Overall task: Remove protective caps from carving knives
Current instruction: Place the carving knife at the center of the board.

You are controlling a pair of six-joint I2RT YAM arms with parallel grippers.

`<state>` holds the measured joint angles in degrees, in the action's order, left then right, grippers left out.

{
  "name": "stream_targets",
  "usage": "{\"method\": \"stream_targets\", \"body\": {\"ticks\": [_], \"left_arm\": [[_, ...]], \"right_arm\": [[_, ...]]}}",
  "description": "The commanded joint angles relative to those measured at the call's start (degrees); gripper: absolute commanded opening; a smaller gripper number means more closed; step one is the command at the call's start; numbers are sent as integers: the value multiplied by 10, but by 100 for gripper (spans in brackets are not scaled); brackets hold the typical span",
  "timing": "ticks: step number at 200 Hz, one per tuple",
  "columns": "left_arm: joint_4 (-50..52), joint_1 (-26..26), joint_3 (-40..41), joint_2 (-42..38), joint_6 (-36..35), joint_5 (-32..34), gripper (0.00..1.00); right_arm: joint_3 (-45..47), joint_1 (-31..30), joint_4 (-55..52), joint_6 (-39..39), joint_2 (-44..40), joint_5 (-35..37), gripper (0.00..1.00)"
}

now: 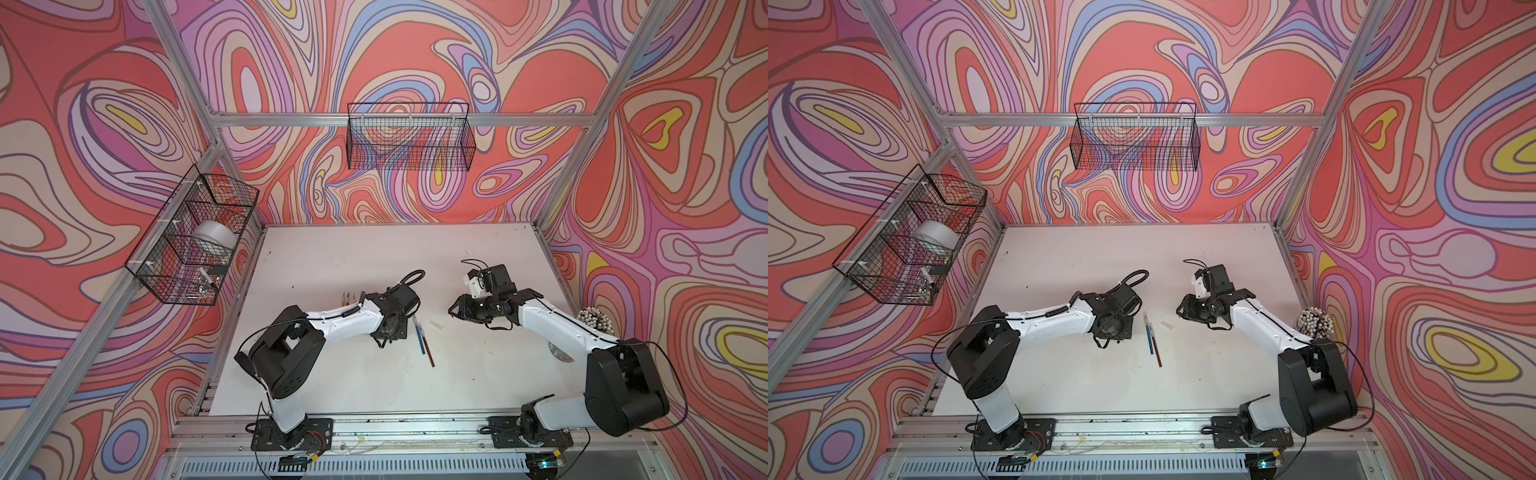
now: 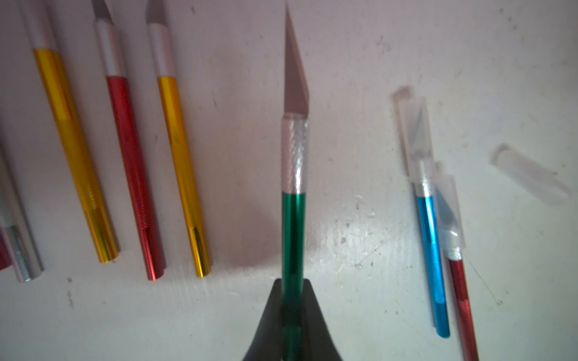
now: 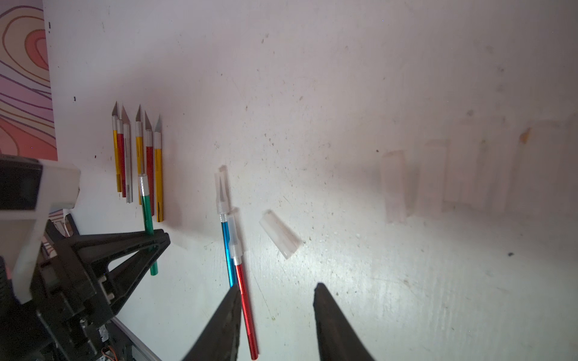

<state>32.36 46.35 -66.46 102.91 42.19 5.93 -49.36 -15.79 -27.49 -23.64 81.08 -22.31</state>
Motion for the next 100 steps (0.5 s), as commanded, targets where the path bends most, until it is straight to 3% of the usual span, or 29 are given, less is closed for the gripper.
{"method": "stream_targets", "body": {"ticks": [1,100], "left_arm": [[40,-9,-25,21,4,38,5],[49,-31,-53,62,-7,65,11]], "right_arm": [[8,0,4,1,-13,-1,41],[13,0,4,3,-14,3,41]]}}
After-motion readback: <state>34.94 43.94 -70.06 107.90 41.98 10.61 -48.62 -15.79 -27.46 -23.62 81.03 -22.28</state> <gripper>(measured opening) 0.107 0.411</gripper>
